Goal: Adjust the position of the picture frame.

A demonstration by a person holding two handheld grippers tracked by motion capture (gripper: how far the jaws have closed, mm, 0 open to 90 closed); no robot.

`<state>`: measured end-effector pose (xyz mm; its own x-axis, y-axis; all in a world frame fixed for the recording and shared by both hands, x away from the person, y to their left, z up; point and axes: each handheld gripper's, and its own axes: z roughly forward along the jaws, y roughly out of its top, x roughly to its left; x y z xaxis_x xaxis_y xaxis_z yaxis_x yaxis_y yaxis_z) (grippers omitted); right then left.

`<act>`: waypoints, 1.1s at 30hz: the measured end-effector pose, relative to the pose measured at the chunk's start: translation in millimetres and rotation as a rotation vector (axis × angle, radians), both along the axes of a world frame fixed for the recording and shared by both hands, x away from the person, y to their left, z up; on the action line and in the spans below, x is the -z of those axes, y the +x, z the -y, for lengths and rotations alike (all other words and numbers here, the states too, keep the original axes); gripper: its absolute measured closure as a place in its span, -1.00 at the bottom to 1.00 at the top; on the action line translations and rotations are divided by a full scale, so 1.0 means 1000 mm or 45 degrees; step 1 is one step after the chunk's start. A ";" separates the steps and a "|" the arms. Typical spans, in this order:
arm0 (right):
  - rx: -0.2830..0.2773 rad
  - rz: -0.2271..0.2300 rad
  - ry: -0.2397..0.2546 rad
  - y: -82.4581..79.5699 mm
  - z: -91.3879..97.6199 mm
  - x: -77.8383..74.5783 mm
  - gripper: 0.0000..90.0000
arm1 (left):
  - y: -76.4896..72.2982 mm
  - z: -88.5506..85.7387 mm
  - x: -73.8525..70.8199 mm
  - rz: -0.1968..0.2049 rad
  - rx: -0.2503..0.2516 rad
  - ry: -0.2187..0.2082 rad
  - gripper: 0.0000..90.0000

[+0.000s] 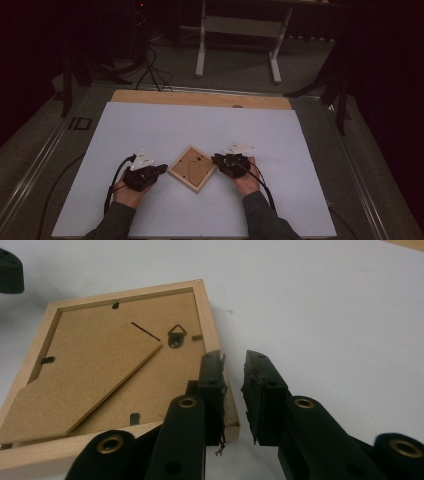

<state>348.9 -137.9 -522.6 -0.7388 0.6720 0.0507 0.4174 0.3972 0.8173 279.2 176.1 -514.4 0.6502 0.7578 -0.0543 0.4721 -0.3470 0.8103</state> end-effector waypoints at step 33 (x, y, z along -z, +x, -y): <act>-0.021 -0.106 0.040 -0.006 0.004 0.002 0.76 | 0.008 0.027 0.022 -0.092 0.014 0.178 1.00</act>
